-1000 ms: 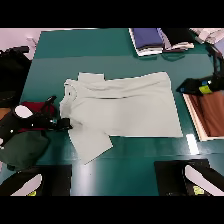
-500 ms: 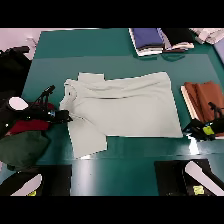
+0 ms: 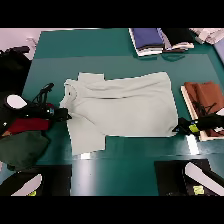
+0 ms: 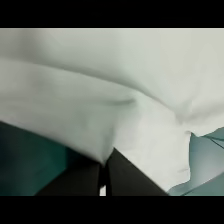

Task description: Fold the shirts.

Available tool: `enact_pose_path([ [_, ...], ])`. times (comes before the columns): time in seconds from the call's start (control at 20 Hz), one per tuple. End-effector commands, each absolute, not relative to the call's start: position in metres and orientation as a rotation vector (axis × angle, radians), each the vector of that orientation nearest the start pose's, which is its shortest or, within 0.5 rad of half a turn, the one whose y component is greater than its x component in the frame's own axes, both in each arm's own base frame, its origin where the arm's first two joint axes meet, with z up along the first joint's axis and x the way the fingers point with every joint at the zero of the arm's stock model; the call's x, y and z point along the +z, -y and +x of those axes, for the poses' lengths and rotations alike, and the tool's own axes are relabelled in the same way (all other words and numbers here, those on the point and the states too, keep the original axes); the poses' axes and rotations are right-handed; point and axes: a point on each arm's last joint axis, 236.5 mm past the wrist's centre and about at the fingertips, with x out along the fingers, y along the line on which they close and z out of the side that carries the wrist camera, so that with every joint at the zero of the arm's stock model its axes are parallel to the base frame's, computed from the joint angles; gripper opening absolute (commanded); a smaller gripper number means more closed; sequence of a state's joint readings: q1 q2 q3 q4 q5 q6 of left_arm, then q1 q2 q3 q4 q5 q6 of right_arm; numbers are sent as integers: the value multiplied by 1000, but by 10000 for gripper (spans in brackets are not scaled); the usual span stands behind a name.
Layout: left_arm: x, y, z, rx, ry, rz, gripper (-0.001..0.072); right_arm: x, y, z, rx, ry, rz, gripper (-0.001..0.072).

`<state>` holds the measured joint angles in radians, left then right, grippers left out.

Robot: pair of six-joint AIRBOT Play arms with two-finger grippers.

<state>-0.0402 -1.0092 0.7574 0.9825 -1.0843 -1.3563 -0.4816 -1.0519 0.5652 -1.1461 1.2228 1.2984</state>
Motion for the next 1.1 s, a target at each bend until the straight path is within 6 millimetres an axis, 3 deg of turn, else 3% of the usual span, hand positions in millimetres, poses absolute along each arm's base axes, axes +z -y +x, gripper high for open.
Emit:
enact_pose_path([
  [0.0, 52, 115, 309, -403, -1134, -283, 28, -27, -2, 259, 114, -1334, 479, 16],
  [0.1, 128, 105, 320, -382, -953, -222, 28, 49, -3, 295, 149, -1124, 352, 16],
  [0.25, 276, 98, 311, -389, -598, -124, 29, 200, -6, 324, 164, -741, 189, 16],
  [0.35, 381, 96, 282, -397, -340, -79, 29, 303, -7, 313, 146, -498, 99, 16],
  [0.4, 424, 95, 263, -400, -234, -62, 29, 343, -8, 302, 133, -409, 62, 16],
  [0.45, 465, 94, 241, -403, -125, -45, 28, 380, -8, 286, 110, -326, 29, 16],
  [0.55, 524, 92, 198, -405, 42, -42, 28, 430, -8, 256, 67, -226, -18, 16],
  [0.7, 570, 88, 155, -398, 188, -49, 27, 469, -1, 223, -2, -154, -64, 15],
  [0.8, 570, 83, 158, -376, 185, -59, 27, 473, 6, 214, -43, -184, -69, 15],
  [0.9, 546, 79, 181, -352, 102, -75, 27, 467, 7, 219, -34, -252, -72, 15],
  [0.95, 527, 80, 203, -350, 34, -86, 27, 460, 9, 229, -27, -293, -68, 15],
  [1.05, 469, 84, 251, -350, -165, -99, 28, 436, 16, 259, -12, -383, -44, 15],
])
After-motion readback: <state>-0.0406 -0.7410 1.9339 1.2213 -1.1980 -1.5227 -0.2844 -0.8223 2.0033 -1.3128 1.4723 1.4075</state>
